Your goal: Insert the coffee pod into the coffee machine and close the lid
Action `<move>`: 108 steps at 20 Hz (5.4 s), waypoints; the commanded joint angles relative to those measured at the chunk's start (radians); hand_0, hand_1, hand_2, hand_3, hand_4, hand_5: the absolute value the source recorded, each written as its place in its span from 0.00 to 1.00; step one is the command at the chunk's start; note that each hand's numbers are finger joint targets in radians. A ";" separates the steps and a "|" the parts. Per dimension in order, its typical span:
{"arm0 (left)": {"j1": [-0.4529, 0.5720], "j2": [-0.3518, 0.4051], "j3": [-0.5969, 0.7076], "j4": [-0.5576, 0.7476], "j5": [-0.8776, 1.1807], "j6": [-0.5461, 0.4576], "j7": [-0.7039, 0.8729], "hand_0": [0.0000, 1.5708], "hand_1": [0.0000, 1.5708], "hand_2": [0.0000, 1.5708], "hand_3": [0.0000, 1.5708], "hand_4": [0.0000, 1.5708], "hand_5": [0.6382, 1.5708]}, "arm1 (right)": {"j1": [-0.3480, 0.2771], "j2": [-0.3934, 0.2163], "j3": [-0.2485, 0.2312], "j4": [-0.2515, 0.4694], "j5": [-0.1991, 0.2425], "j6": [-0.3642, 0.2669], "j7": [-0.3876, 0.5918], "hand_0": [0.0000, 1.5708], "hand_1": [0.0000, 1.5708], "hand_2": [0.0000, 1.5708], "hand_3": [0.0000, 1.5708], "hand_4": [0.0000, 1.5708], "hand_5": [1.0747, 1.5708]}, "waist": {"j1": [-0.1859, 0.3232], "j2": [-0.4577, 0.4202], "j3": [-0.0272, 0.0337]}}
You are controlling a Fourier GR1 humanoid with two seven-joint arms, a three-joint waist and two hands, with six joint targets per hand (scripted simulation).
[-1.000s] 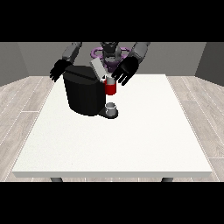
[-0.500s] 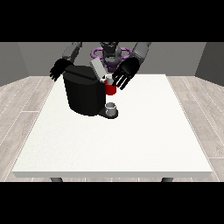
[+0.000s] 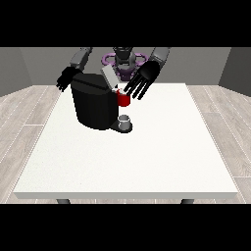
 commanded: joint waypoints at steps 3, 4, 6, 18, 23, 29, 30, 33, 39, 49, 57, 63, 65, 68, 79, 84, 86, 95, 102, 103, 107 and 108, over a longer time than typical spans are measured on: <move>0.017 -0.011 0.013 0.001 -0.006 0.006 0.028 0.00 0.00 0.00 0.00 0.00 1.00 | 0.027 0.022 0.014 0.000 0.000 -0.011 0.020 0.00 0.00 0.00 0.00 0.22 1.00 | 0.002 -0.039 -0.0004; -0.001 -0.048 -0.001 -0.018 -0.006 -0.022 0.072 0.00 0.00 0.00 0.00 0.00 1.00 | 0.042 0.021 0.012 0.049 0.019 -0.013 -0.048 0.00 0.00 0.00 0.00 0.25 1.00 | 0.023 -0.060 0.0000; 0.012 -0.016 0.005 -0.027 -0.006 -0.034 0.033 0.00 0.00 0.00 0.00 0.00 1.00 | 0.023 -0.017 -0.025 0.054 -0.005 0.003 -0.026 0.00 0.00 0.00 0.00 0.24 1.00 | 0.038 -0.057 -0.0002; 0.220 -0.243 0.263 -0.061 0.342 -0.034 -0.009 0.00 0.00 0.00 0.00 0.17 1.00 | 0.180 -0.018 -0.090 0.110 -0.047 -0.003 -0.055 0.00 0.00 0.00 0.00 0.28 1.00 | 0.192 -0.281 -0.0015; 0.385 -0.290 0.283 -0.073 0.395 -0.043 -0.021 0.00 0.00 0.00 0.00 0.00 1.00 | 0.252 -0.030 -0.078 0.060 -0.048 0.008 0.003 0.00 0.00 0.00 0.00 0.25 1.00 | 0.225 -0.426 -0.0010; 0.511 -0.320 0.328 -0.105 0.479 -0.053 -0.048 0.00 0.00 0.00 0.00 0.14 1.00 | 0.292 -0.060 -0.015 -0.002 -0.009 0.073 -0.030 0.00 0.00 0.00 0.00 0.23 1.00 | 0.246 -0.453 -0.0010; 0.534 -0.385 0.299 -0.113 0.461 -0.019 -0.011 0.00 0.00 0.00 0.00 0.06 1.00 | 0.274 -0.071 0.001 -0.021 0.012 0.053 0.045 0.00 0.00 0.00 0.00 0.25 1.00 | 0.268 -0.523 -0.0011; 0.566 -0.353 0.319 -0.139 0.498 -0.046 -0.036 0.00 0.00 0.00 0.00 0.00 1.00 | 0.220 -0.132 -0.039 -0.076 -0.074 0.156 0.078 0.00 0.00 0.00 0.00 0.18 1.00 | 0.259 -0.486 -0.0007; 0.637 -0.362 0.329 -0.181 0.564 -0.102 -0.034 0.00 0.00 0.00 0.00 0.09 1.00 | 0.142 -0.166 -0.023 -0.134 -0.088 0.211 0.106 0.00 0.00 0.00 0.00 0.00 1.00 | 0.309 -0.472 -0.0006; 0.762 -0.443 0.177 -0.403 0.668 -0.040 0.057 0.00 0.00 0.00 0.00 0.07 1.00 | 0.070 -0.149 0.039 -0.111 -0.017 0.220 0.130 0.00 0.00 0.00 0.00 0.15 1.00 | 0.373 -0.453 -0.0002; 0.860 -0.422 0.192 -0.556 0.727 -0.064 0.057 0.00 0.00 0.00 0.00 0.00 1.00 | -0.023 -0.077 0.079 -0.096 0.013 0.194 0.132 0.00 0.00 0.00 0.00 0.00 1.00 | 0.369 -0.341 -0.0005; 0.857 -0.423 0.138 -0.680 0.721 -0.026 0.143 0.00 0.00 0.00 0.00 0.00 1.00 | -0.101 -0.114 0.002 0.031 -0.033 0.240 0.132 0.00 0.00 0.00 0.00 0.00 1.00 | 0.372 -0.289 -0.0003; 0.894 -0.392 0.145 -0.699 0.739 -0.065 0.101 0.00 0.00 0.00 0.00 0.00 1.00 | -0.098 -0.118 -0.007 0.080 -0.009 0.233 0.054 0.00 0.00 0.00 0.00 0.00 1.00 | 0.390 -0.250 -0.0003; 0.864 -0.360 0.164 -0.699 0.754 -0.034 0.134 0.00 0.00 0.00 0.00 0.00 1.00 | -0.161 -0.110 0.005 0.086 -0.020 0.258 0.078 0.00 0.00 0.00 0.00 0.00 1.00 | 0.348 -0.229 -0.0004; 0.915 -0.359 0.143 -0.751 0.775 0.000 0.099 0.00 0.00 0.00 0.00 0.00 1.00 | -0.217 -0.111 0.014 0.205 0.040 0.273 -0.019 0.00 0.00 0.00 0.00 0.00 1.00 | 0.344 -0.182 -0.0005; 0.881 -0.353 0.130 -0.739 0.775 0.002 0.082 0.00 0.00 0.00 0.00 0.00 1.00 | -0.337 -0.091 -0.004 0.252 0.054 0.210 0.032 0.00 0.00 0.00 0.00 0.03 1.00 | 0.371 -0.141 -0.0006; 0.863 -0.373 0.101 -0.807 0.782 0.019 0.160 0.00 0.00 0.00 0.00 0.00 1.00 | -0.367 -0.157 -0.061 0.318 0.030 0.253 0.003 0.00 0.00 0.00 0.00 0.00 1.00 | 0.404 -0.136 -0.0002; 0.922 -0.366 0.089 -0.787 0.767 0.020 0.083 0.00 0.00 0.00 0.00 0.08 1.00 | -0.375 -0.099 -0.011 0.336 0.063 0.239 -0.006 0.00 0.00 0.00 0.00 0.00 1.00 | 0.405 -0.146 -0.0004; 0.900 -0.340 0.120 -0.733 0.789 0.025 0.090 0.00 0.00 0.00 0.00 0.08 1.00 | -0.424 -0.118 0.020 0.309 0.086 0.276 0.021 0.00 0.00 0.00 0.00 0.14 1.00 | 0.373 -0.160 -0.0006; 0.901 -0.284 0.180 -0.677 0.824 -0.023 0.029 0.00 0.00 0.00 0.00 0.09 1.00 | -0.431 -0.086 0.059 0.279 0.121 0.237 0.054 0.00 0.00 0.00 0.00 0.09 1.00 | 0.369 -0.151 -0.0011; 0.909 -0.337 0.109 -0.739 0.800 -0.010 0.067 0.00 0.00 0.00 0.00 0.00 1.00 | -0.415 -0.061 0.083 0.305 0.164 0.187 0.021 0.00 0.00 0.00 0.00 0.11 1.00 | 0.414 -0.167 -0.0005; 0.844 -0.330 0.127 -0.700 0.796 0.016 0.073 0.00 0.00 0.00 0.00 0.00 1.00 | -0.511 -0.064 0.083 0.285 0.157 0.186 0.111 0.00 0.00 0.00 0.00 0.08 1.00 | 0.391 -0.151 -0.0010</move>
